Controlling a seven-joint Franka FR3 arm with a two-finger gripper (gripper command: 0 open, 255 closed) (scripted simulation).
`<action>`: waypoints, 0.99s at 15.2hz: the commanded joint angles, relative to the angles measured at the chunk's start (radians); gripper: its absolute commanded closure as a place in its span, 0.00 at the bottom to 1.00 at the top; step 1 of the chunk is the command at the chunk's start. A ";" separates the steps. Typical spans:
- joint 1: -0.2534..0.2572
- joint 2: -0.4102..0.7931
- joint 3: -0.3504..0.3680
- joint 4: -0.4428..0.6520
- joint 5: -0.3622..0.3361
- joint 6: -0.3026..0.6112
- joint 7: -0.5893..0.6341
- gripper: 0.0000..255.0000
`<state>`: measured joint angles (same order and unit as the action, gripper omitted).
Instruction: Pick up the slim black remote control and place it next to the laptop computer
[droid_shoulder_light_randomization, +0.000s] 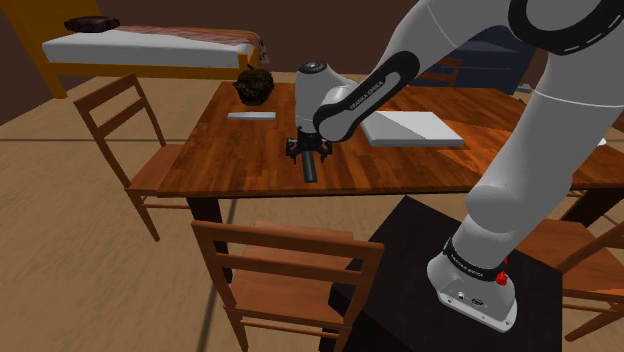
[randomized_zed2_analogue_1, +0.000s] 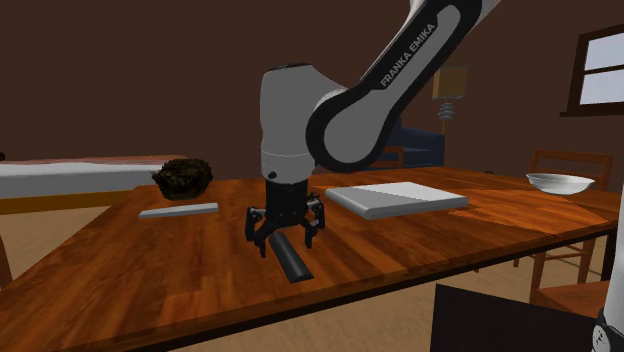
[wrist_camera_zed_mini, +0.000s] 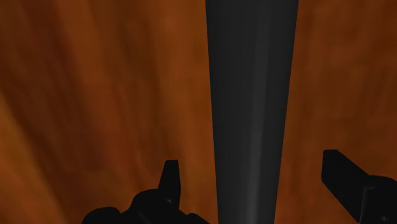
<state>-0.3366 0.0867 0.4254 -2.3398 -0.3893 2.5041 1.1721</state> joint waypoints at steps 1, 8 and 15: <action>0.000 0.001 0.000 0.000 -0.002 0.002 0.001 0.00; -0.001 -0.002 -0.001 -0.005 0.001 0.003 -0.002 1.00; -0.001 -0.010 0.002 0.002 0.011 -0.009 -0.010 1.00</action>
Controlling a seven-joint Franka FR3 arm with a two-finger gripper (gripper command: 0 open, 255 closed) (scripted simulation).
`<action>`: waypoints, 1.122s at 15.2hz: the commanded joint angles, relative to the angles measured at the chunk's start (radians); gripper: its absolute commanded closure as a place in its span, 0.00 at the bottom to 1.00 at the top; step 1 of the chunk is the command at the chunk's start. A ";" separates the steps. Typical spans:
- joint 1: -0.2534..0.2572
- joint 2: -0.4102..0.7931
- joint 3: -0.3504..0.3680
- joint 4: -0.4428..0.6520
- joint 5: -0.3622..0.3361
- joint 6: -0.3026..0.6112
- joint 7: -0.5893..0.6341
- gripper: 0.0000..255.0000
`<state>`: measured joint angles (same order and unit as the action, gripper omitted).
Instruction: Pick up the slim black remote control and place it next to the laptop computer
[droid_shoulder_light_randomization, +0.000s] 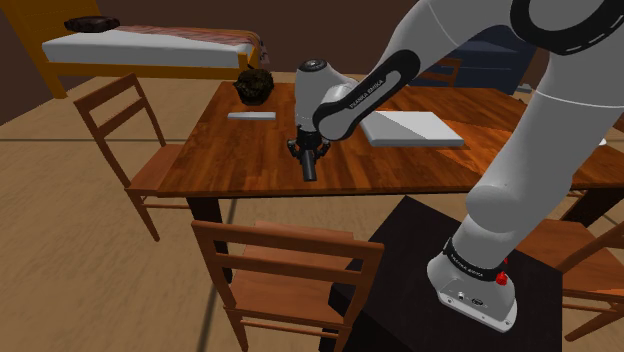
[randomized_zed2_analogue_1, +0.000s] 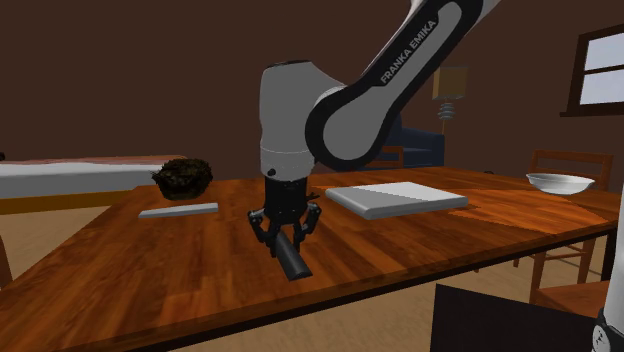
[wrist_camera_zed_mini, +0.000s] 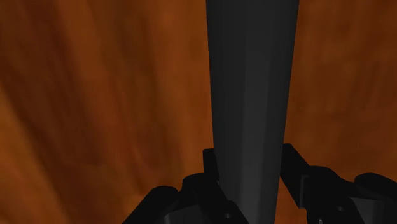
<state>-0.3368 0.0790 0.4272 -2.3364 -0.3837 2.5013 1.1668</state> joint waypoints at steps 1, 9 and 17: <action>-0.002 -0.013 0.002 0.001 0.019 -0.017 -0.016 1.00; -0.002 -0.094 0.010 0.031 0.107 -0.109 -0.092 1.00; 0.002 -0.159 0.007 0.077 0.169 -0.207 -0.151 1.00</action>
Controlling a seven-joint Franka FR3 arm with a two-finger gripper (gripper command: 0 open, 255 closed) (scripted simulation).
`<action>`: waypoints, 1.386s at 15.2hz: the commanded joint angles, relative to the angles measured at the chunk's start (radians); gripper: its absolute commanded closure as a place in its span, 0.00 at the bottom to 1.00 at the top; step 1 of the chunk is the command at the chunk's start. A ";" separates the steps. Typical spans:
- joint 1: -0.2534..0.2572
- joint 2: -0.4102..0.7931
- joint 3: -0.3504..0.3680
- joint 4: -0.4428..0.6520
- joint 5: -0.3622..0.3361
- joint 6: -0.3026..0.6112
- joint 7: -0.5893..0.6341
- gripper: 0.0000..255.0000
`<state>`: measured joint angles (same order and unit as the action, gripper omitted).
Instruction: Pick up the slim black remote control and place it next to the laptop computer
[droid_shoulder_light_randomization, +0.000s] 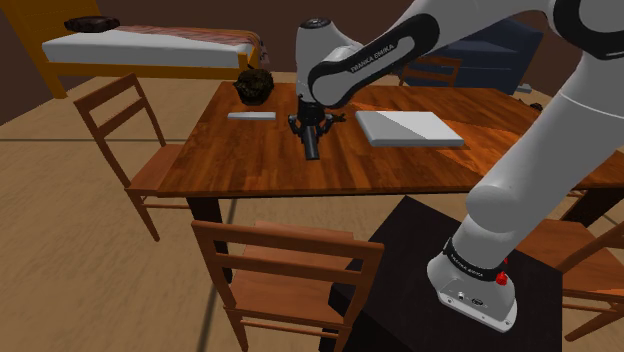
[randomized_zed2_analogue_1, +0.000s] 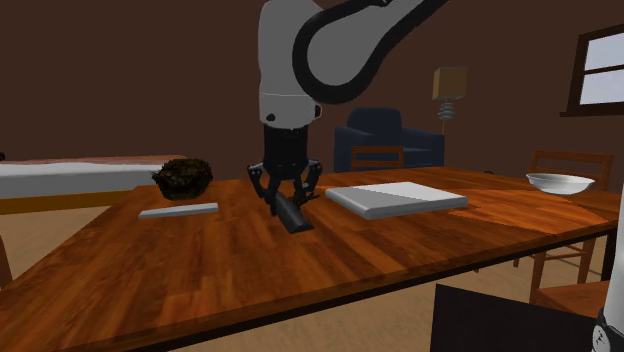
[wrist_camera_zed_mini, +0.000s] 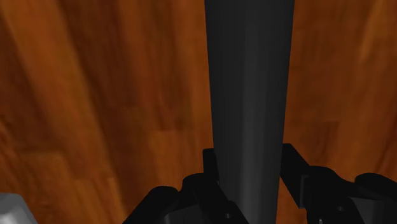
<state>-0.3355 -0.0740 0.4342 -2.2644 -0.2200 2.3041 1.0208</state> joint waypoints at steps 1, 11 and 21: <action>0.001 -0.014 -0.001 0.011 0.012 -0.023 -0.011 1.00; -0.025 -0.295 -0.148 -0.272 0.128 0.027 -0.264 1.00; -0.085 -0.549 -0.359 -0.495 0.112 0.023 -0.527 1.00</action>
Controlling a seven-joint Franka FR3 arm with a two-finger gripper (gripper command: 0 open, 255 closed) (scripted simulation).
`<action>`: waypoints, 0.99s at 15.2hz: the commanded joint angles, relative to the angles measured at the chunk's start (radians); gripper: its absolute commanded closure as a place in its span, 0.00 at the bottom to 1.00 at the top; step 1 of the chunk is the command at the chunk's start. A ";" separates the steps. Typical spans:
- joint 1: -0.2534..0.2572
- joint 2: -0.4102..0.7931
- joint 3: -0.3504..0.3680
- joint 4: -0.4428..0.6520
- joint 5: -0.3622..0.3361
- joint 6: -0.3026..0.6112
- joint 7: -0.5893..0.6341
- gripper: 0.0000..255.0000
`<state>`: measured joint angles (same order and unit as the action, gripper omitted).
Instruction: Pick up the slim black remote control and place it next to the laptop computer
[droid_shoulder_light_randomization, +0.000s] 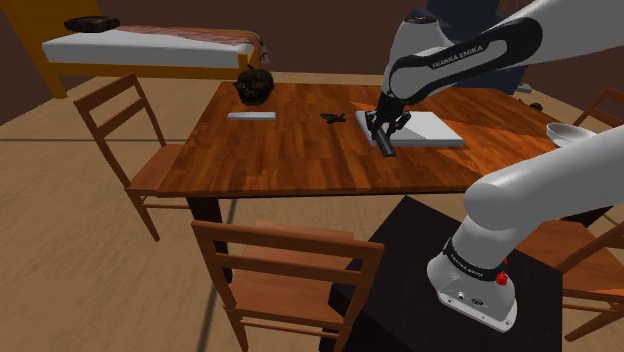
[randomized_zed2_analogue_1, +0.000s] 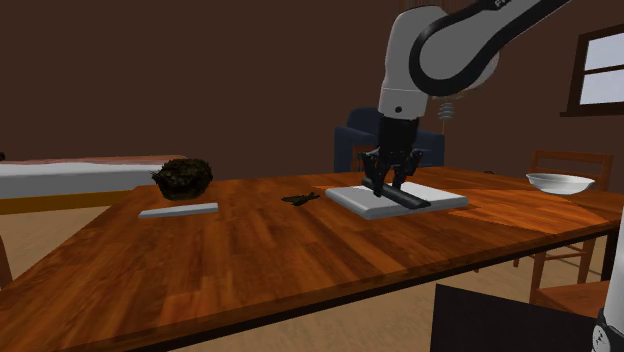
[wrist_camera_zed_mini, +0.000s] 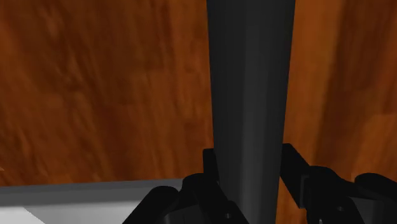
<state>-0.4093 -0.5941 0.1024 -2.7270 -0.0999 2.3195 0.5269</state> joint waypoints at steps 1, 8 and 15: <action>-0.023 -0.050 -0.050 -0.049 -0.016 0.004 -0.060 1.00; -0.114 -0.149 -0.197 -0.128 -0.087 0.002 -0.231 1.00; -0.125 -0.082 -0.200 -0.189 -0.104 0.130 -0.218 1.00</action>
<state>-0.5327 -0.6855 -0.0977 -2.9062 -0.2015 2.4295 0.3067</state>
